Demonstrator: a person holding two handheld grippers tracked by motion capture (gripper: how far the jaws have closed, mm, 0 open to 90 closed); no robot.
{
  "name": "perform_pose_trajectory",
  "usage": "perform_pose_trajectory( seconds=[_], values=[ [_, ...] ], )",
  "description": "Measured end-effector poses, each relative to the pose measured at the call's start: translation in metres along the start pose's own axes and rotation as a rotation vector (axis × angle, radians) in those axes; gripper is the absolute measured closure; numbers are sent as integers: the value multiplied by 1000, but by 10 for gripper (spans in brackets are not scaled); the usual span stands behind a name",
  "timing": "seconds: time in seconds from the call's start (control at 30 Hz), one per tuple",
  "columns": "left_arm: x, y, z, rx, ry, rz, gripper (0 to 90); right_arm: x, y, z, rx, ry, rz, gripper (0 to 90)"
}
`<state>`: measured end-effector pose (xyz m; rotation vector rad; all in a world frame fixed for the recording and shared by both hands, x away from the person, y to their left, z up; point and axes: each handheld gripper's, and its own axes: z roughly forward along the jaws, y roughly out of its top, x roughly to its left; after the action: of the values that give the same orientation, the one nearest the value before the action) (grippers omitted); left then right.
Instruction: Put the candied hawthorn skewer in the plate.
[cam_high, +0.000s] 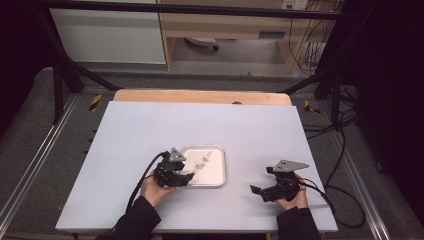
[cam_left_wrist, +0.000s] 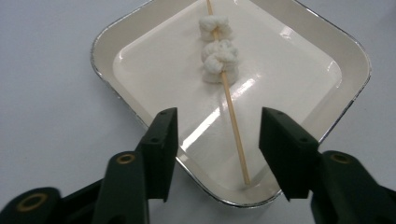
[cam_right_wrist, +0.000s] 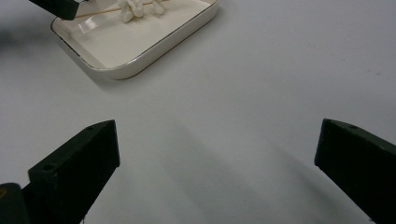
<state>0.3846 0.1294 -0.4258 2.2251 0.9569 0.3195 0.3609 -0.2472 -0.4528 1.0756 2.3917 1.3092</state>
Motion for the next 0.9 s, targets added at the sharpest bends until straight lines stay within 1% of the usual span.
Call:
perform_pose_trajectory(
  seconds=[0.07, 0.13, 0.23, 0.3, 0.37, 0.47, 0.67, 0.77, 0.9],
  values=[
    [1, 0, -3, -3, -2, -3, 370, 0, 0, 0, -1, 0, 1, 7],
    [2, 0, -7, -11, 8, 4, 335, 0, 0, 0, -1, 2, 2, 7],
    [4, 0, -13, -19, 0, 7, 278, 0, 0, 0, -3, 2, 7, 7],
    [5, -2, -18, -21, 7, 12, 217, 0, 0, -1, -6, 1, 6, 7],
    [6, -3, -22, -20, 13, 21, 188, 0, 1, -1, -7, -1, 6, 7],
    [10, -7, -29, -26, 7, 27, 133, -1, 1, -2, -6, 0, 8, 7],
    [19, -19, -41, -33, 11, 41, 94, -1, 1, -2, -5, -1, 15, 7],
    [25, -30, -45, -39, 15, 39, 86, -1, 1, -2, 0, 0, 17, 7],
    [35, -45, -50, -47, 14, 21, 86, -1, 0, -1, 7, 0, 21, 7]
  ],
)
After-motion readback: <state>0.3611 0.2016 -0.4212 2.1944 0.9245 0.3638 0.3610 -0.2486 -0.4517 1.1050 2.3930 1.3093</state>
